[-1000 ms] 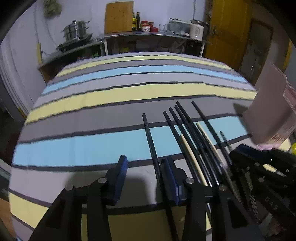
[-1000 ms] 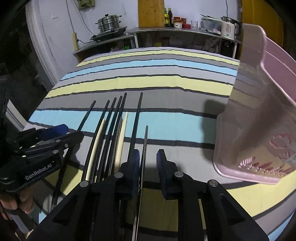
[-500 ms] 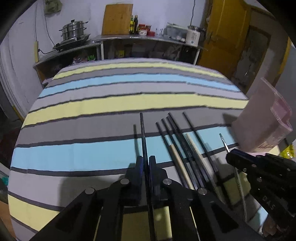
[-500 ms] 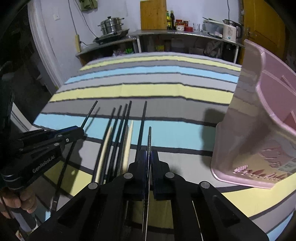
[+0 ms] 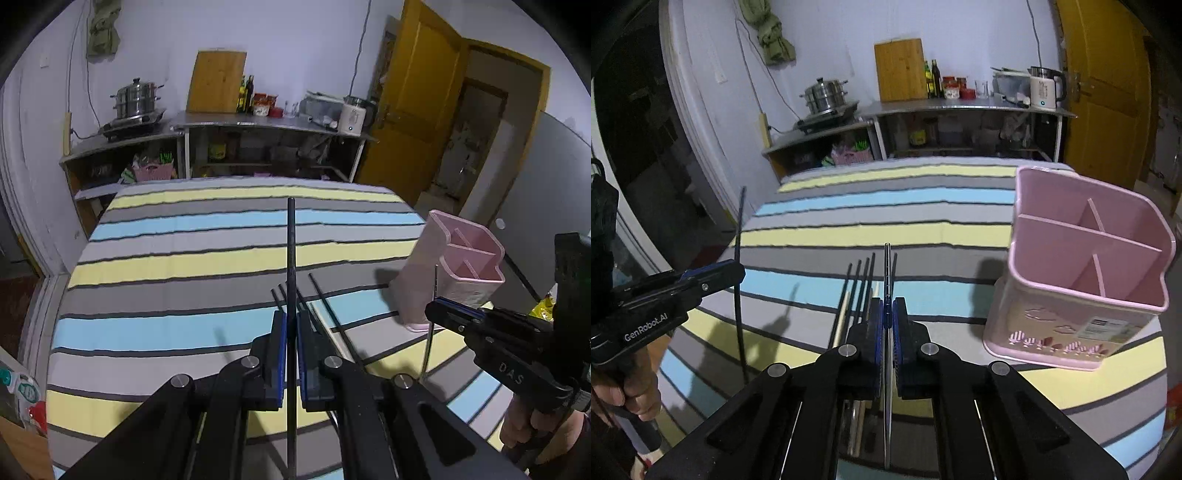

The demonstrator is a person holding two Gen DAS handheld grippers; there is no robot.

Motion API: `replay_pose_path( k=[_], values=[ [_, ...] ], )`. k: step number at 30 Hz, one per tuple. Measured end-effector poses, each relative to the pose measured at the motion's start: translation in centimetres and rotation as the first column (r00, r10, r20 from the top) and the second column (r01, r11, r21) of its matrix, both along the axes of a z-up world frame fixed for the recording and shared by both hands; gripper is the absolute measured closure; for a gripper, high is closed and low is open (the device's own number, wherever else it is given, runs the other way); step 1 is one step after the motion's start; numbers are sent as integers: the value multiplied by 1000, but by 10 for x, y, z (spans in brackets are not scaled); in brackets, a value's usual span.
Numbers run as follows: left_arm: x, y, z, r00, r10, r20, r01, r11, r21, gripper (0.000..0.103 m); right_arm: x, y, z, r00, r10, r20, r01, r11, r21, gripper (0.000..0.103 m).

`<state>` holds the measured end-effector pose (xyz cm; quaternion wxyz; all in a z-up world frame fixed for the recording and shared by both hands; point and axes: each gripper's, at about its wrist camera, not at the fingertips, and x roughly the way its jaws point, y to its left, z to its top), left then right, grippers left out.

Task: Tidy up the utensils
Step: 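Lift and carry both held utensils over the pink utensil holder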

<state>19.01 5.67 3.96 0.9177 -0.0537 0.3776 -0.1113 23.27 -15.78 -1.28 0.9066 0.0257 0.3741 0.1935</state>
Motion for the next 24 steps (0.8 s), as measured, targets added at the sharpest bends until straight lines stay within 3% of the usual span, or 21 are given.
replay_pose_path(
  k=[12,24],
  values=[
    [-27,-18,49,997,-54,64,55,998,-15,98,-32,-28,39,997,-22,80,18,998,53,98],
    [-7,-77,104,979,-176,107,185,980,-79,98,-36,-81,86,980,-118,160,100,989,112,98]
  ],
)
